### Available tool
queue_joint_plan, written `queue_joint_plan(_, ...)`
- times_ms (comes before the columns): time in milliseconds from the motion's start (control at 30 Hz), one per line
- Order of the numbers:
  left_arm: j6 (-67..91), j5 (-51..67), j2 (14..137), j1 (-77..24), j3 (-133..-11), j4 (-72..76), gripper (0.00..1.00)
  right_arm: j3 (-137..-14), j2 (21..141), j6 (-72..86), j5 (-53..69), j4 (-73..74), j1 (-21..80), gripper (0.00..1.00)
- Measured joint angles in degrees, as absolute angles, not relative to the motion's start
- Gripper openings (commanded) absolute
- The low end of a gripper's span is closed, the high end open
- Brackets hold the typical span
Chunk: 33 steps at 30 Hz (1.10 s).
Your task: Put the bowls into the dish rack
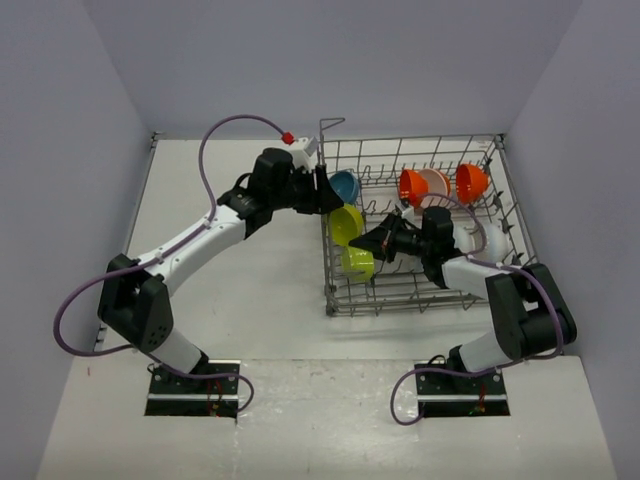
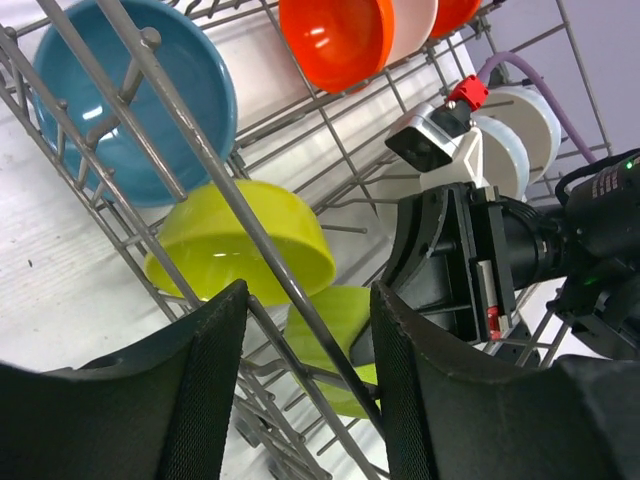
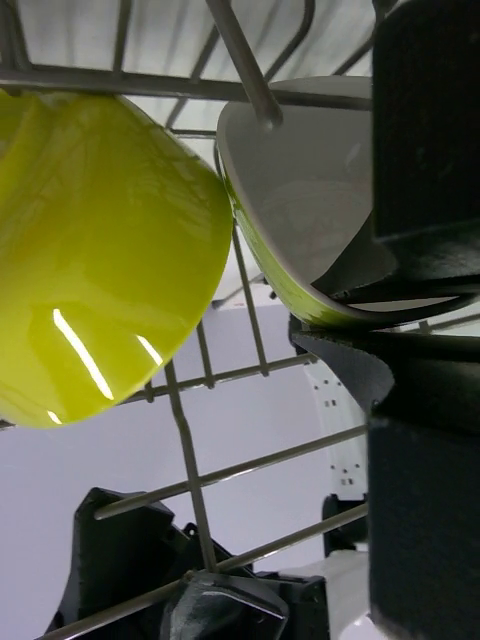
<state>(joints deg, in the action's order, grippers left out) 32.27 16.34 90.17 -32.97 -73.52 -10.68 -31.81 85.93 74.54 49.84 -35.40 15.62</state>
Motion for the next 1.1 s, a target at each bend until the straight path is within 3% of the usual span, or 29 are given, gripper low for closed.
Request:
queue_joint_plan(267, 34.0, 16.6, 91.5, -33.4, -73.6, -8.1, 0.47, -30.1, 84.3, 76.9, 44.4, -36.9, 15.4, 0.29)
queue_joint_plan(567, 35.0, 16.5, 92.7, -33.4, -74.2, -6.7, 0.45, -30.6, 84.3, 74.1, 44.5, -35.5, 15.0, 0.33)
queue_joint_plan(800, 35.4, 16.3, 93.0, -33.3, -74.4, -6.4, 0.45, -34.7, 82.2, 65.7, 44.8, -29.0, 14.9, 0.5)
queue_joint_plan(867, 35.4, 16.2, 93.0, -33.3, -74.5, -6.5, 0.51, -37.2, 80.7, 61.9, 44.9, -25.8, 15.1, 0.59)
queue_joint_plan(967, 34.9, 15.2, 93.0, -33.2, -74.5, -7.0, 0.73, -41.8, 78.1, 56.1, 45.1, -21.3, 15.4, 0.69)
queue_joint_plan(1000, 34.7, 14.4, 93.0, -33.0, -74.5, -7.4, 0.88, -44.1, 76.8, 53.5, 44.8, -18.5, 15.4, 0.78)
queue_joint_plan(1033, 34.3, 13.7, 92.9, -32.9, -74.5, -7.9, 0.96, -46.0, 75.6, 51.2, 44.4, -16.5, 15.4, 0.92)
queue_joint_plan(1067, 33.8, 13.0, 92.7, -32.7, -74.5, -8.4, 1.0, -47.6, 74.3, 49.3, 43.7, -14.3, 15.5, 0.99)
queue_joint_plan(1100, 33.5, 12.2, 92.4, -32.6, -74.5, -9.0, 1.0, -49.0, 72.8, 46.9, 42.1, -12.1, 15.6, 0.99)
